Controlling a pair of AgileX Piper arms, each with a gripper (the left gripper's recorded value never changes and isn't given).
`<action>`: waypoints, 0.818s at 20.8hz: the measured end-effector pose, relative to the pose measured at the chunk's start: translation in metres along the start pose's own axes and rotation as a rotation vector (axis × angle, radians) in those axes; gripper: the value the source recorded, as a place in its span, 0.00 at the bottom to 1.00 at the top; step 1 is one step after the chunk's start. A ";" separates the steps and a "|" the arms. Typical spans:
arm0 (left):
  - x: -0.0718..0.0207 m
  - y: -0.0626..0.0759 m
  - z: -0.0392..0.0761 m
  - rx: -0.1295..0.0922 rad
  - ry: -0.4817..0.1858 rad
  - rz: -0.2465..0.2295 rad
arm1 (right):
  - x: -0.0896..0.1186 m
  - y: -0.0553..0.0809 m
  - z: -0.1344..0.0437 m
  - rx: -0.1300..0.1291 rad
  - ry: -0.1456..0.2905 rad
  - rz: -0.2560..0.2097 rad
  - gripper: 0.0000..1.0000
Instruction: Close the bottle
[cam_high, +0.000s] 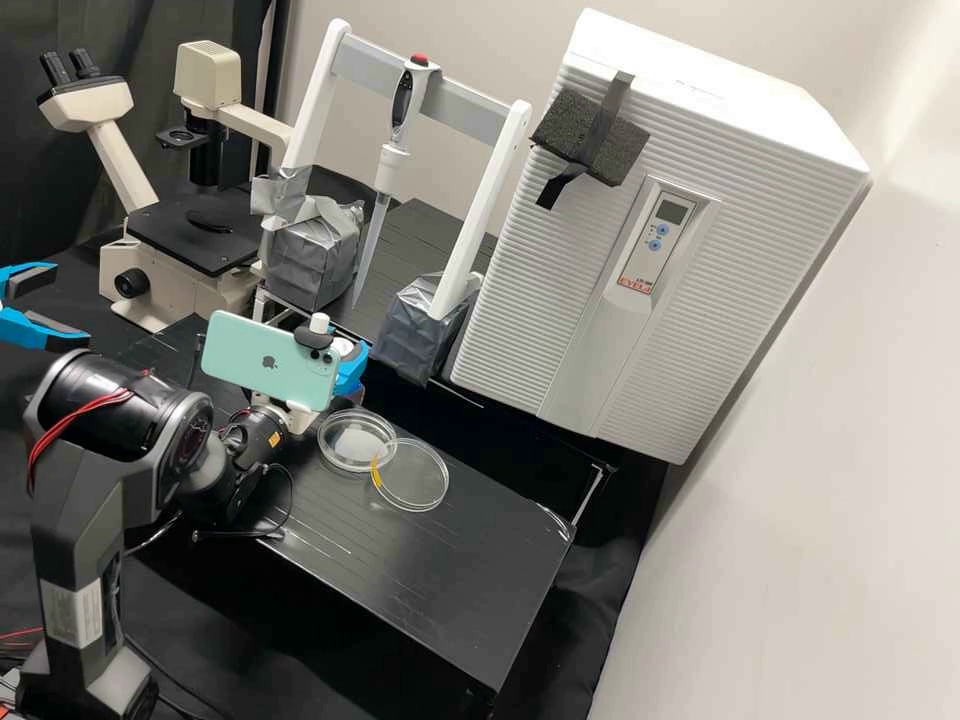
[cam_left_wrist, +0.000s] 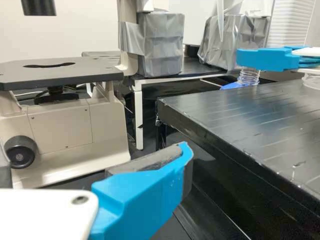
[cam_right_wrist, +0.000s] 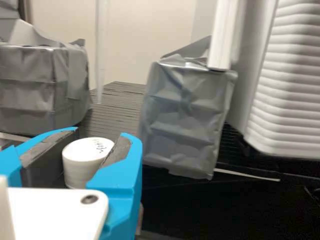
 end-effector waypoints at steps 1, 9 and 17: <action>0.0000 0.000 0.000 0.000 0.000 0.000 | -0.001 -0.002 -0.002 0.001 0.008 -0.006 0.00; 0.0000 0.000 0.000 0.000 0.000 0.000 | -0.002 -0.005 -0.006 0.003 0.020 -0.023 0.00; 0.0000 0.000 0.000 0.000 0.000 0.000 | 0.000 -0.003 0.000 -0.002 0.006 -0.006 0.00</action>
